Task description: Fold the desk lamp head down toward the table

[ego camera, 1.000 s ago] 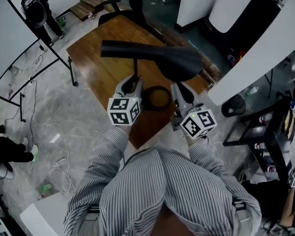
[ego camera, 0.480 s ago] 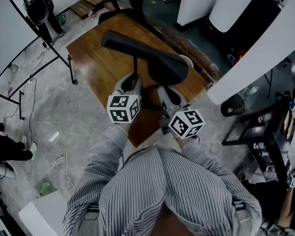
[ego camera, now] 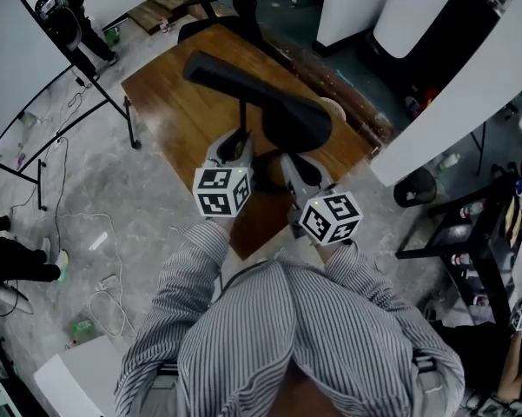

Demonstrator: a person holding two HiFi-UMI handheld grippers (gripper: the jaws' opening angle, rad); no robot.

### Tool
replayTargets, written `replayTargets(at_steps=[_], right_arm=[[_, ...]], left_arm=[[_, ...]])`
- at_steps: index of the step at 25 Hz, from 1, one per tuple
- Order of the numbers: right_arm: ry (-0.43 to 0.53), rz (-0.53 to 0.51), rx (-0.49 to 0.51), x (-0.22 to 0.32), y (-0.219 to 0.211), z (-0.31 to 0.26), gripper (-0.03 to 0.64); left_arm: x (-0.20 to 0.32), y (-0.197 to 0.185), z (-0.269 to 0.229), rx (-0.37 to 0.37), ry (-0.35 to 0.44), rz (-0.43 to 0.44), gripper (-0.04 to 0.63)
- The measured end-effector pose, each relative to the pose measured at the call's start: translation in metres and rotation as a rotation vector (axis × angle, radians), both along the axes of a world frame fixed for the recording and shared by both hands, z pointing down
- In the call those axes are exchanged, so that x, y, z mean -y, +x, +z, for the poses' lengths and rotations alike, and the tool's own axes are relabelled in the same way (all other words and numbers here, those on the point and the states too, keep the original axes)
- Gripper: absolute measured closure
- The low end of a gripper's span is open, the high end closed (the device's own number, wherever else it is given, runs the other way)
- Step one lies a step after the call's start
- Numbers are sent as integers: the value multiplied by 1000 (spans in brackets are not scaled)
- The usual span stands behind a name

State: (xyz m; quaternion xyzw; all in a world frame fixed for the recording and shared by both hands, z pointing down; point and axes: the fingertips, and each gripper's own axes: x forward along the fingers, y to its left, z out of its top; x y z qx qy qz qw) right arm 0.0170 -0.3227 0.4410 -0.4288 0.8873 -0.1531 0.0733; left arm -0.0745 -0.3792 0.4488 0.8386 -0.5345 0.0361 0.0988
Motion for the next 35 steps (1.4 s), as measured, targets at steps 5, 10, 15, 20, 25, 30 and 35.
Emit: replayTargets(at_steps=[5,10,15,20,25,30,35], right_arm=[[-18,-24,-105,-9,-3,15,598],[42,-58,-204,-25,-17,14,600],[61,-107,-252,-40,-31,12,600],[42,-113,-264,-39,-31,15,611],[15,-120,-257,-44,-34,21,615],[4,-126,-268,-43,-30,24,615],[3,-119,-291,-42,-26,25,615]], left_arm=[[-15,-6,-7,-30,14,-45,529],[-46,-11,0,-61,-5,-30,546],[-71,-2,2,-135,-39,-11,574],[-83,11,5,-125,-48,25,595],[-90,9,7,-126,-51,28,595],[-92,7,9,-134,-61,33,595],[-93,8,14,-146,-82,33,595]])
